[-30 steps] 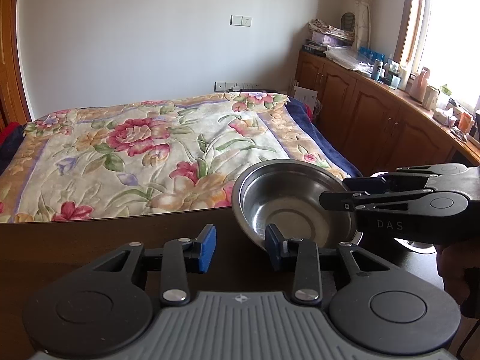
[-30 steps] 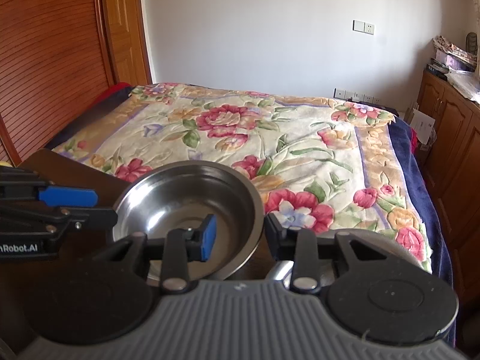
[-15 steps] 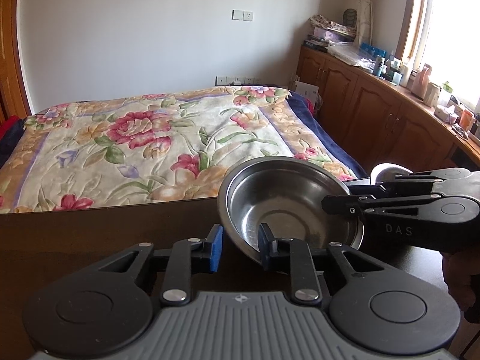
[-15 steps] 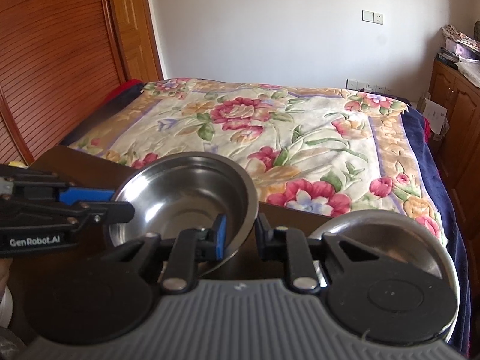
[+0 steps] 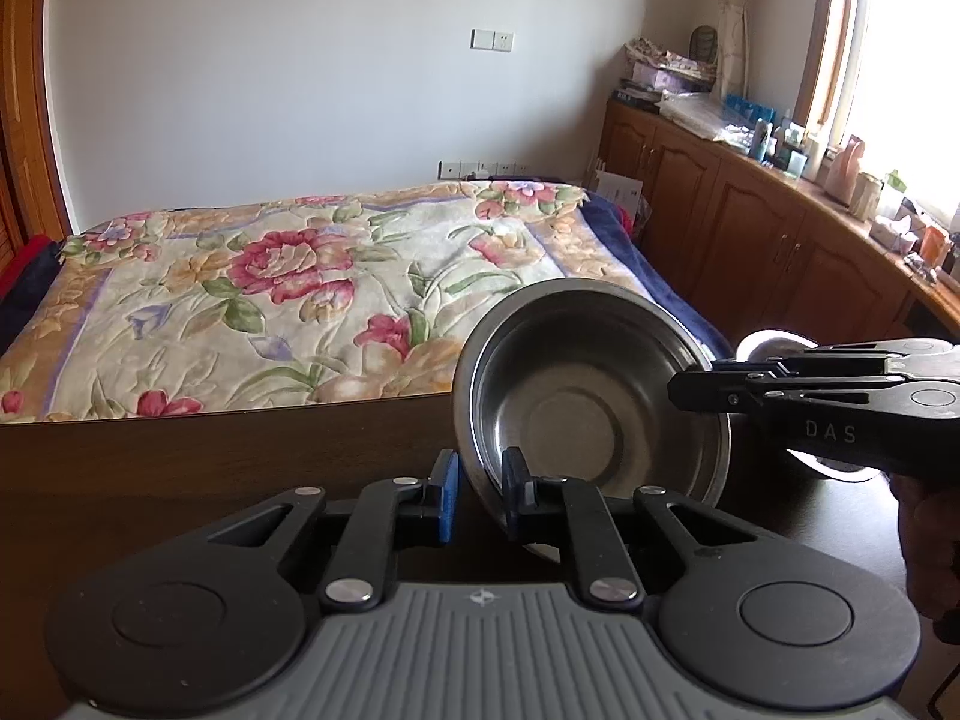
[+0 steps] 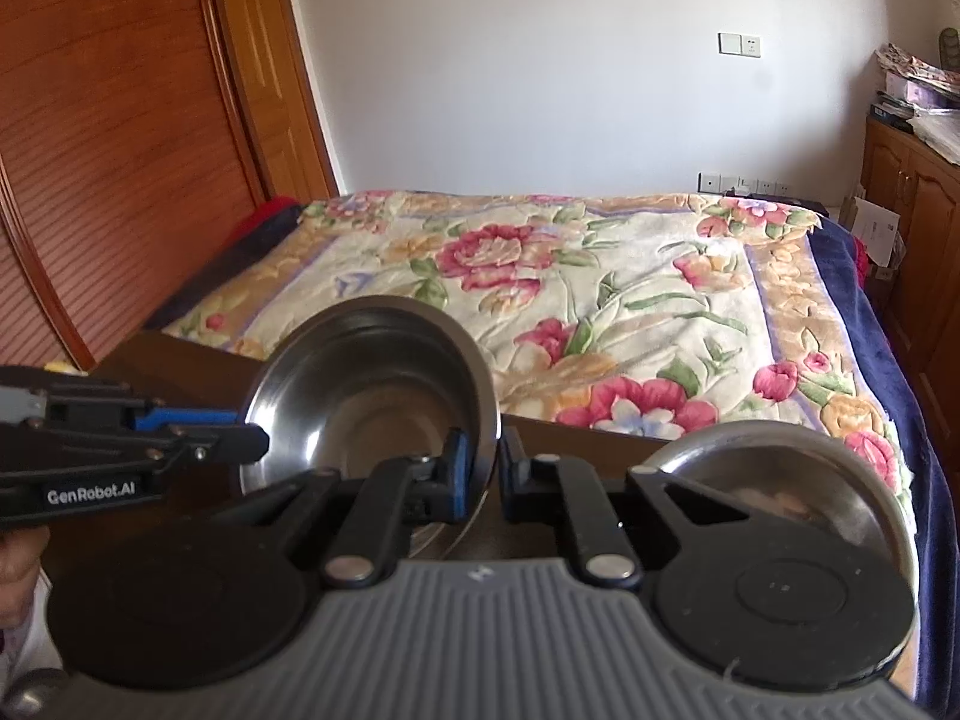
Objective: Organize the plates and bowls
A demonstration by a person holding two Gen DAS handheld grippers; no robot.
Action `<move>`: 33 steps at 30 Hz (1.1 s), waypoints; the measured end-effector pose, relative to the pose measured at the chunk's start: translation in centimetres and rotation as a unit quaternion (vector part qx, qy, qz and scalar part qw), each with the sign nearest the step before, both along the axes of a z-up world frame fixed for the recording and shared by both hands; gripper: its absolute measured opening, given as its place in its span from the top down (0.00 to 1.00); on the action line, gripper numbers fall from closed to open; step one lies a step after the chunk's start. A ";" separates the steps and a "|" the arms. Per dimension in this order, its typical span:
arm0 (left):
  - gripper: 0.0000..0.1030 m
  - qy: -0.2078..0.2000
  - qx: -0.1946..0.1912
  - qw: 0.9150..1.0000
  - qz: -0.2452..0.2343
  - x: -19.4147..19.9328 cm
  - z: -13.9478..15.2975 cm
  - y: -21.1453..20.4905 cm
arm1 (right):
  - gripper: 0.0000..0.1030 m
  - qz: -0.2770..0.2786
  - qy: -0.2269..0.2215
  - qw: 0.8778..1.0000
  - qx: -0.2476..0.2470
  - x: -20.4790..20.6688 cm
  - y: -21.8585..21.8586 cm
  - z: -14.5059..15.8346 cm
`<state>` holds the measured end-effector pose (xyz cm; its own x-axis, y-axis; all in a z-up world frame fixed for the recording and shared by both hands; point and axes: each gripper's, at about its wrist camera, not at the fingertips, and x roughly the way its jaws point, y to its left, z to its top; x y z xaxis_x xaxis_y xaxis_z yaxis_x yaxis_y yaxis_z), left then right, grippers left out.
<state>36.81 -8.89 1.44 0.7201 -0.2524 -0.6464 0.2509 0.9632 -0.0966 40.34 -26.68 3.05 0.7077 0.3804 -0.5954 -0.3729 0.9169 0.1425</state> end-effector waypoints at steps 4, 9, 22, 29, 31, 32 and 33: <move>0.59 -0.010 -0.014 1.000 -0.005 -0.8 1.0 0.3 | 0.88 -0.005 -0.007 1.000 0.008 -0.6 -0.3 0.7; 0.59 -0.029 -0.010 0.999 -0.012 -2.3 2.4 0.0 | 0.89 -0.006 -0.020 1.000 0.012 -1.6 -0.4 1.8; 0.59 -0.060 -0.031 0.997 -0.035 -7.5 4.6 0.7 | 0.88 -0.004 -0.045 0.999 0.019 -6.2 -1.2 3.9; 0.59 -0.068 -0.038 0.996 -0.043 -10.4 4.9 1.3 | 0.88 0.003 -0.055 0.998 0.031 -8.8 -1.5 4.3; 0.59 -0.071 -0.039 0.996 -0.045 -11.2 4.9 1.5 | 0.88 0.005 -0.055 0.998 0.033 -9.5 -1.6 4.2; 0.59 -0.073 -0.041 0.995 -0.047 -11.7 4.9 1.6 | 0.88 0.006 -0.055 0.998 0.035 -9.8 -1.6 4.2; 0.59 -0.073 -0.043 0.995 -0.048 -12.3 4.8 1.7 | 0.88 0.007 -0.055 0.998 0.036 -10.2 -1.7 4.1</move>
<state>24.52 -7.15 6.22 0.7746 -0.3755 -0.5090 0.3598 0.9234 -0.1337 30.19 -28.36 7.11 0.7610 0.4301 -0.4857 -0.4034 0.9000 0.1649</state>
